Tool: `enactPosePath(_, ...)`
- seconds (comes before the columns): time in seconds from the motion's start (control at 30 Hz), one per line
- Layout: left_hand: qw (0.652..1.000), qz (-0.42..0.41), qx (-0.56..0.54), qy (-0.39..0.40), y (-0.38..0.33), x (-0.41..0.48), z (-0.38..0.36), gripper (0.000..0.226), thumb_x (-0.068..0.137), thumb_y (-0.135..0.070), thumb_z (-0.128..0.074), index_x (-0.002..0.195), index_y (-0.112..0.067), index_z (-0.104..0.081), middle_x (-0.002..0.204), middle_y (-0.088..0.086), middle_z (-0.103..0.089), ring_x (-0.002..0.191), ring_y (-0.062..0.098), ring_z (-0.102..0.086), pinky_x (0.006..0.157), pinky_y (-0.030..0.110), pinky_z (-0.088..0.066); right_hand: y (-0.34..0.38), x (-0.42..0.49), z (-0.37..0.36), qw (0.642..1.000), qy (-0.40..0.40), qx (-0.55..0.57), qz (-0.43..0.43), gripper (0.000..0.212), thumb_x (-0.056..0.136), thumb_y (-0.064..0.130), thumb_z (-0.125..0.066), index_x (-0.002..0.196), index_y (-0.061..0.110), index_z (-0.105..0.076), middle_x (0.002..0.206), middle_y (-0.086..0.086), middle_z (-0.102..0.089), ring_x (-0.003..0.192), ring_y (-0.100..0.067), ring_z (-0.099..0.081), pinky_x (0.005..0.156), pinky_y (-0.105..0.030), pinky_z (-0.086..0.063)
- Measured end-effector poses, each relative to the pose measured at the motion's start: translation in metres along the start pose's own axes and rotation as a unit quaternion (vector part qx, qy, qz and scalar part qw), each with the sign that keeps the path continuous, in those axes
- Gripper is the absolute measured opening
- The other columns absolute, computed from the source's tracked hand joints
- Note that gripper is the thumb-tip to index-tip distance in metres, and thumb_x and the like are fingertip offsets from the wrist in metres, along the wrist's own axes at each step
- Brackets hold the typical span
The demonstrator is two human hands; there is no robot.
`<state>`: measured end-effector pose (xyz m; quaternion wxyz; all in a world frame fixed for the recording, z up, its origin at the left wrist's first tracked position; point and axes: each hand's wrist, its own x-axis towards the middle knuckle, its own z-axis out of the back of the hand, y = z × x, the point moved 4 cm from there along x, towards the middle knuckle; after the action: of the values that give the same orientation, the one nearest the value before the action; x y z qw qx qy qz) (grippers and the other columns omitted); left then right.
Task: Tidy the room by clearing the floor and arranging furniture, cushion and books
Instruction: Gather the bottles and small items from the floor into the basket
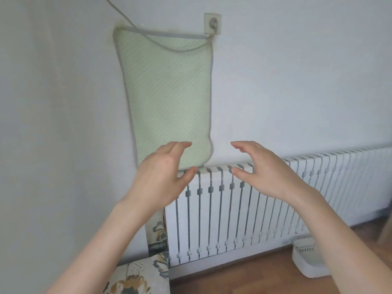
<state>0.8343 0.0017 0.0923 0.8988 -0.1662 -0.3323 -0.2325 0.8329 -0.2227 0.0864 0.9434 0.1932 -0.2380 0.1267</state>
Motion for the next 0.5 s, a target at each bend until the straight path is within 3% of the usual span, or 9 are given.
enactPosePath(0.5, 0.987, -0.117, -0.108, 0.027, -0.150, 0.046, -0.068, 0.053, 0.091, -0.047, -0.052, 0.139, -0.028, -0.039, 0.139, -0.013, -0.046, 0.116, 0.012, -0.052, 0.087, 0.030, -0.042, -0.118, -0.098, 0.108, 0.986, -0.044, -0.098, -0.131, 0.061, 0.091, 0.044, -0.060, 0.146, 0.032, -0.036, 0.147, 0.013, -0.041, 0.130, -0.006, -0.044, 0.105, -0.030, -0.040)
